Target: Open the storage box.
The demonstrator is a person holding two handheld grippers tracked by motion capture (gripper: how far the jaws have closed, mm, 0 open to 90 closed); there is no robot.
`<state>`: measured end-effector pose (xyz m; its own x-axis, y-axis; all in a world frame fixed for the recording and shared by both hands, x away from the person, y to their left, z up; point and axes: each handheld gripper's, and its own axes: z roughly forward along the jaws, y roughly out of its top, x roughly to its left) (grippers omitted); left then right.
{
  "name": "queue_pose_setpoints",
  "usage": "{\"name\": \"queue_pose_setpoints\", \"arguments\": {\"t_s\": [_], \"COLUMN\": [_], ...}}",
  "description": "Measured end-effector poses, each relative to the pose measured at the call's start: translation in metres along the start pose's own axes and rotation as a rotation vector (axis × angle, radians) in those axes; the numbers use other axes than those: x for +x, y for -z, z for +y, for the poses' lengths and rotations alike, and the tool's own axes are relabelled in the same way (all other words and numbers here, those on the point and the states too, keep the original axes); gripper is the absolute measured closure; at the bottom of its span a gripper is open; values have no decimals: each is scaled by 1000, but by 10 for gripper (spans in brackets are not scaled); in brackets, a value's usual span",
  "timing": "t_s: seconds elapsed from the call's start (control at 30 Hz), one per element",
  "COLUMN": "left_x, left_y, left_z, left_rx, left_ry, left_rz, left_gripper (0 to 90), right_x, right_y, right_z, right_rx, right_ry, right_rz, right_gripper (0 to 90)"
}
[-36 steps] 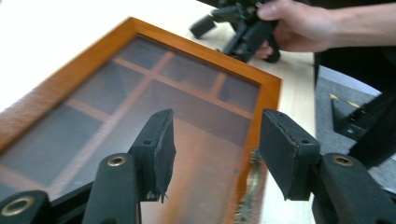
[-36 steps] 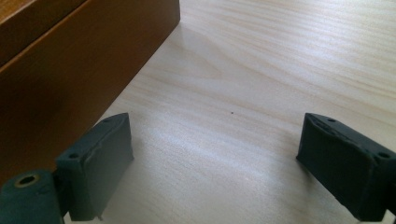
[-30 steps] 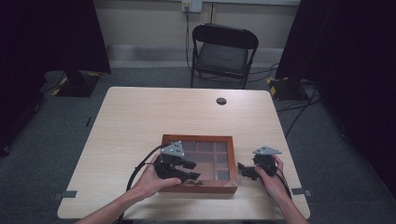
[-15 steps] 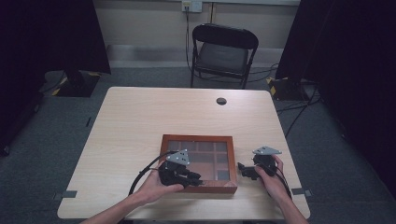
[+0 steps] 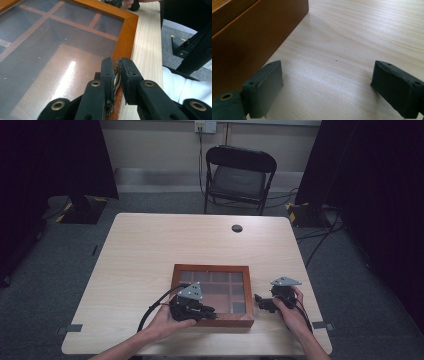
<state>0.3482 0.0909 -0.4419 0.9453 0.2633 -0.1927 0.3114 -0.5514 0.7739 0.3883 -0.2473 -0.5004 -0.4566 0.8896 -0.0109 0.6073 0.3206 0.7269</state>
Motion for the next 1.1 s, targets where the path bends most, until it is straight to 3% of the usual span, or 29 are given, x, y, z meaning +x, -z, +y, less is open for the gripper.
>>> {"name": "queue_pose_setpoints", "arguments": {"t_s": [0.13, 0.27, 0.67, 0.83, 1.1], "left_x": [1, 5, 5, 5, 5], "left_y": [0, 1, 4, 10, 13], "left_z": [2, 2, 7, 12, 16], "left_rx": [14, 14, 26, 0, 4], "left_ry": [-2, 25, 15, 26, 38], "left_rz": [-10, -34, -35, -43, -42], "left_gripper": [812, 814, 815, 815, 814], "right_x": [0, 0, 0, 0, 0], "right_y": [0, 0, 0, 0, 0], "right_z": [0, 0, 0, 0, 0], "right_rx": [0, 0, 0, 0, 0], "right_ry": [0, 0, 0, 0, 0], "right_rz": [0, 0, 0, 0, 0], "right_gripper": [94, 94, 94, 94, 94]}}
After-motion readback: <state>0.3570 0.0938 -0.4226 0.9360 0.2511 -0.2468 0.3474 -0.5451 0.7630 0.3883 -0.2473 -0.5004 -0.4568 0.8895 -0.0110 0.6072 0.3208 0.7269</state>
